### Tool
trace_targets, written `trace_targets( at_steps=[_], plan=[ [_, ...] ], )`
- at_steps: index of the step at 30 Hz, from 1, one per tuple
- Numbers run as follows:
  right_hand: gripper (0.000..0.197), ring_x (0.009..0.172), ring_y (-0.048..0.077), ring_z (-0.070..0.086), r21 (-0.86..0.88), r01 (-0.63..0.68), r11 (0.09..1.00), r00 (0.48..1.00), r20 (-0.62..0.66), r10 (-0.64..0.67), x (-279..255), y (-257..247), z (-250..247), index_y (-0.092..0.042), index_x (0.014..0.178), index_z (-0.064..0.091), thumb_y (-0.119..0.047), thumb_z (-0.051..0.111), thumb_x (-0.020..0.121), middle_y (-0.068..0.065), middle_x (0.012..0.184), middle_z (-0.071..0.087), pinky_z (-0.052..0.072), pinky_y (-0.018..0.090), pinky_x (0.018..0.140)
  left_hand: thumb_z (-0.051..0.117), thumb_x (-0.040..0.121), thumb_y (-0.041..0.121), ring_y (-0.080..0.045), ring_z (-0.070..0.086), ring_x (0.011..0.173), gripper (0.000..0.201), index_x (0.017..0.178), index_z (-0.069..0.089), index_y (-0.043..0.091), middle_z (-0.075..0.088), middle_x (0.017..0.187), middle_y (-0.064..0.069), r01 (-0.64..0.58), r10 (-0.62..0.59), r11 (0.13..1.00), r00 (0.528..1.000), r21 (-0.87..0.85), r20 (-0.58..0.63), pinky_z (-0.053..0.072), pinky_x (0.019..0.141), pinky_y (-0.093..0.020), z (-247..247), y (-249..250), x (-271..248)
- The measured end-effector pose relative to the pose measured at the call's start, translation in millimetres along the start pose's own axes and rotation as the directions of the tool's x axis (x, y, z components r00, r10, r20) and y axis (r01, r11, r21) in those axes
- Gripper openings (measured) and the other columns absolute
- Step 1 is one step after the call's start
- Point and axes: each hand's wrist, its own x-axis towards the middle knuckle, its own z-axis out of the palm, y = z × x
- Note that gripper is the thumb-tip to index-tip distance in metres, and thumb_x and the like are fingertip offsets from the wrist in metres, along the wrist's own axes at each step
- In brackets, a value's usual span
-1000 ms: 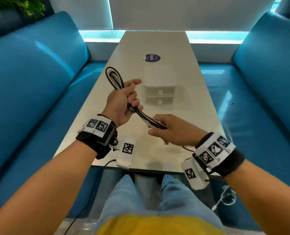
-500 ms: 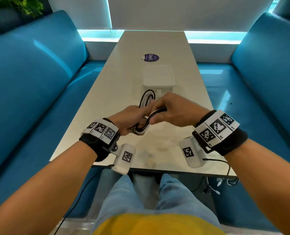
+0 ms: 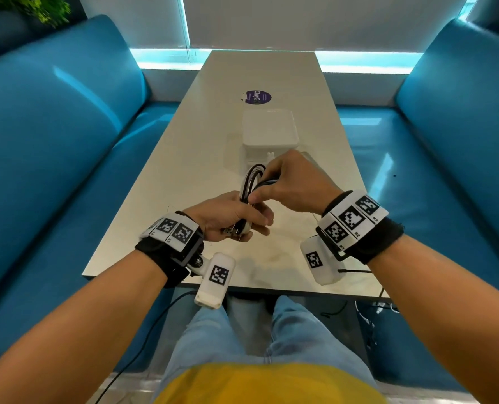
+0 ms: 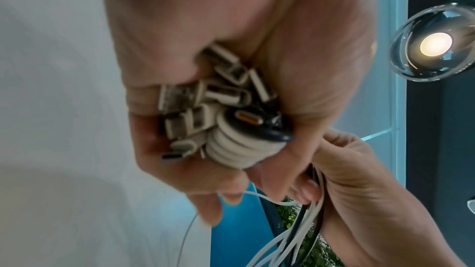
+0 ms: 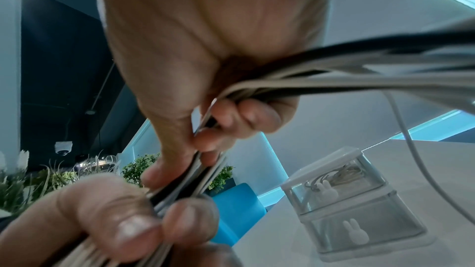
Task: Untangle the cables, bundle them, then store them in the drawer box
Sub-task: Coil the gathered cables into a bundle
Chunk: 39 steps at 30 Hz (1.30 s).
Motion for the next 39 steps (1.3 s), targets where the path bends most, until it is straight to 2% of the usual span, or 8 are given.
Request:
trace_targets(
  at_steps=[7, 17, 20, 24, 29, 32, 36, 39],
  plan=[
    [0.057, 0.063, 0.013, 0.050, -0.052, 0.000, 0.999, 0.997, -0.076, -0.004, 0, 3, -6, -0.019, 0.083, 0.053, -0.047, 0.088, 0.050, -0.009, 0.067, 0.055, 0.042, 0.030, 0.056, 0.054, 0.096, 0.014, -0.014, 0.056, 0.057, 0.020, 0.114, 0.062, 0.010, 0.058, 0.065, -0.001, -0.015, 0.019, 0.998, 0.998, -0.062, 0.059, 0.055, 0.064, -0.033, 10, -1, 1],
    [0.053, 0.064, 0.005, 0.052, -0.059, -0.024, 0.998, 0.976, 0.217, 0.036, 14, 11, -22, -0.016, 0.115, 0.059, -0.036, 0.082, 0.072, -0.007, 0.075, 0.059, 0.035, 0.021, 0.060, 0.060, 0.093, 0.027, -0.016, 0.043, 0.051, 0.020, 0.078, 0.052, 0.016, 0.042, 0.055, 0.001, -0.044, 0.039, 0.999, 0.991, -0.032, -0.129, 0.044, 0.057, -0.030, 15, -5, 4],
    [0.039, 0.068, 0.003, 0.050, -0.177, 0.020, 0.984, 0.965, 0.262, 0.028, 13, 14, -24, -0.014, 0.110, 0.062, -0.036, 0.074, 0.081, -0.015, 0.077, 0.053, 0.032, 0.018, 0.059, 0.067, 0.089, 0.026, -0.015, 0.044, 0.052, 0.027, 0.072, 0.048, 0.018, 0.043, 0.054, 0.001, -0.012, 0.024, 0.997, 0.988, 0.080, -0.154, 0.045, 0.054, -0.028, 12, -6, 6],
    [0.027, 0.081, 0.018, 0.061, -0.178, 0.043, 0.983, 0.991, 0.135, -0.019, 8, 17, -14, -0.012, 0.094, 0.066, -0.038, 0.066, 0.087, -0.003, 0.085, 0.063, 0.044, 0.027, 0.066, 0.068, 0.087, 0.027, -0.014, 0.043, 0.052, 0.034, 0.066, 0.043, 0.020, 0.042, 0.053, 0.003, 0.019, 0.009, 0.991, 0.978, 0.135, -0.209, 0.039, 0.050, -0.027, 12, 0, 9],
    [0.055, 0.103, 0.009, 0.052, 0.113, 0.032, 0.993, 0.999, -0.002, -0.032, 0, 18, -6, -0.016, 0.132, 0.047, -0.033, 0.071, 0.085, -0.007, 0.116, 0.052, 0.043, 0.024, 0.087, 0.069, 0.086, 0.026, -0.015, 0.038, 0.046, 0.034, 0.068, 0.041, 0.019, 0.039, 0.050, 0.003, 0.066, -0.019, 0.980, 0.971, 0.190, -0.239, 0.033, 0.046, -0.027, 20, 8, 14],
    [0.063, 0.112, 0.012, 0.052, 0.198, 0.009, 0.980, 0.999, -0.044, -0.001, 3, 22, -7, -0.016, 0.133, 0.049, -0.035, 0.076, 0.079, -0.002, 0.128, 0.053, 0.046, 0.028, 0.094, 0.068, 0.086, 0.019, -0.015, 0.034, 0.045, 0.035, 0.067, 0.039, 0.019, 0.035, 0.050, 0.002, 0.041, -0.003, 0.986, 0.974, 0.163, -0.225, 0.030, 0.046, -0.027, 28, 7, 17],
    [0.056, 0.107, 0.016, 0.060, 0.195, -0.003, 0.981, 0.997, -0.075, 0.018, 5, 21, -5, -0.019, 0.120, 0.059, -0.043, 0.078, 0.073, -0.004, 0.117, 0.062, 0.051, 0.037, 0.094, 0.065, 0.088, 0.016, -0.015, 0.032, 0.045, 0.035, 0.067, 0.038, 0.018, 0.034, 0.047, 0.003, -0.038, 0.071, 0.988, 0.974, 0.152, -0.217, 0.029, 0.046, -0.027, 29, 7, 21],
    [0.043, 0.089, 0.007, 0.063, 0.154, 0.045, 0.987, 0.993, -0.111, -0.028, 7, 21, -9, -0.018, 0.106, 0.066, -0.043, 0.078, 0.073, -0.008, 0.098, 0.067, 0.052, 0.025, 0.082, 0.061, 0.092, 0.020, -0.017, 0.037, 0.047, 0.028, 0.070, 0.044, 0.015, 0.038, 0.048, 0.002, -0.116, 0.125, 0.992, 0.971, 0.058, -0.204, 0.034, 0.048, -0.029, 28, 6, 21]
  ],
)
